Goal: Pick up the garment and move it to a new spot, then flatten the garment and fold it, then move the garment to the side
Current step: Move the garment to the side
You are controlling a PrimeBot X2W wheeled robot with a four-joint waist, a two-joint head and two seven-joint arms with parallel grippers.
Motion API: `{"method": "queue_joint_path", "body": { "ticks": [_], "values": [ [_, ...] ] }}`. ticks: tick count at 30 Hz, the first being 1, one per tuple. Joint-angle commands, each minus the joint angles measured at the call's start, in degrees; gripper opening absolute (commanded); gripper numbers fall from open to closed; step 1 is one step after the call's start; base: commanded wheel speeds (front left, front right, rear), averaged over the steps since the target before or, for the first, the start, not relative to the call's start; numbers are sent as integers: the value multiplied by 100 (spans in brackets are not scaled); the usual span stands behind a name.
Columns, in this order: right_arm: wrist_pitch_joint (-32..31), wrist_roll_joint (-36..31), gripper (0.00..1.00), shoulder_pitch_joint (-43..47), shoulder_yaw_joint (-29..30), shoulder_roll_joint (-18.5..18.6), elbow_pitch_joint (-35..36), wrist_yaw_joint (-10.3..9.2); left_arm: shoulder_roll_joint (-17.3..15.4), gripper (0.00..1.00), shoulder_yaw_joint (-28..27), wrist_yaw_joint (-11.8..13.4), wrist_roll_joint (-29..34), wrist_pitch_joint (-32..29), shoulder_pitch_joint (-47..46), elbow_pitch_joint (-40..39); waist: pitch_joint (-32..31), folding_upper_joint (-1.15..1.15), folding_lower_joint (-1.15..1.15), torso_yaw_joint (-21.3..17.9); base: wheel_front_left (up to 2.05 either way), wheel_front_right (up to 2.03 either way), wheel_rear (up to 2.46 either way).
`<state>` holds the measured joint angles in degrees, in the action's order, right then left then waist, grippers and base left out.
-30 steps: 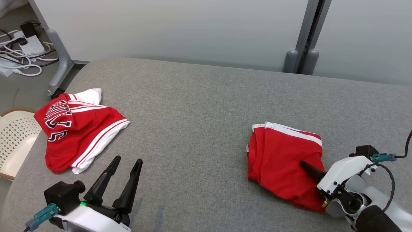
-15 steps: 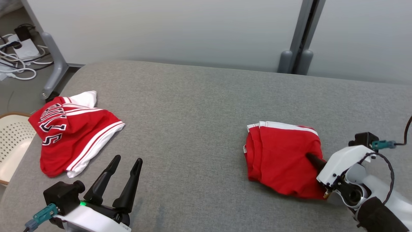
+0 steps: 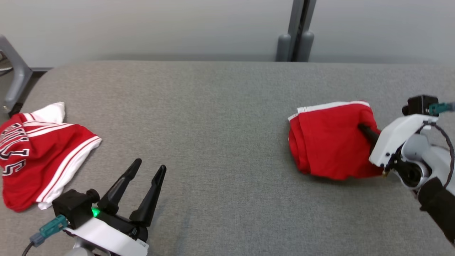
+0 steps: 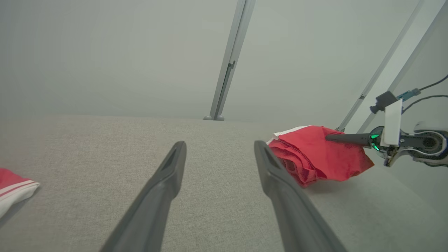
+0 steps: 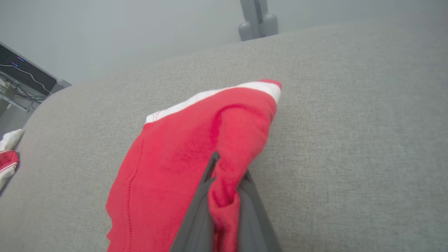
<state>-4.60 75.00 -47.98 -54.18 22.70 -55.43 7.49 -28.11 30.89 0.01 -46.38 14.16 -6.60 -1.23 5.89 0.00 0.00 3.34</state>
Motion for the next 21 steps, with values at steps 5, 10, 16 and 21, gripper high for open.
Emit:
{"method": "queue_joint_path", "body": {
  "ticks": [5,10,16,21],
  "values": [
    [-215,-386,0,-828,-164,36,-163,2,-181,100,-86,-143,46,-13,-283,-138,635,0,0,-367,0,0,0],
    [-252,-726,0,-1518,-255,3,-330,2,-332,100,-150,-256,52,-13,-418,-223,1074,0,0,-461,0,0,0],
    [-339,-1102,0,-2260,-290,-54,-706,1,-470,100,-243,-356,43,7,-566,-302,1520,0,0,-483,0,0,0],
    [-410,-1327,0,-2672,-305,-100,-1008,1,-518,100,-308,-415,42,26,-621,-340,1754,0,0,-479,0,0,0]
  ]
}}
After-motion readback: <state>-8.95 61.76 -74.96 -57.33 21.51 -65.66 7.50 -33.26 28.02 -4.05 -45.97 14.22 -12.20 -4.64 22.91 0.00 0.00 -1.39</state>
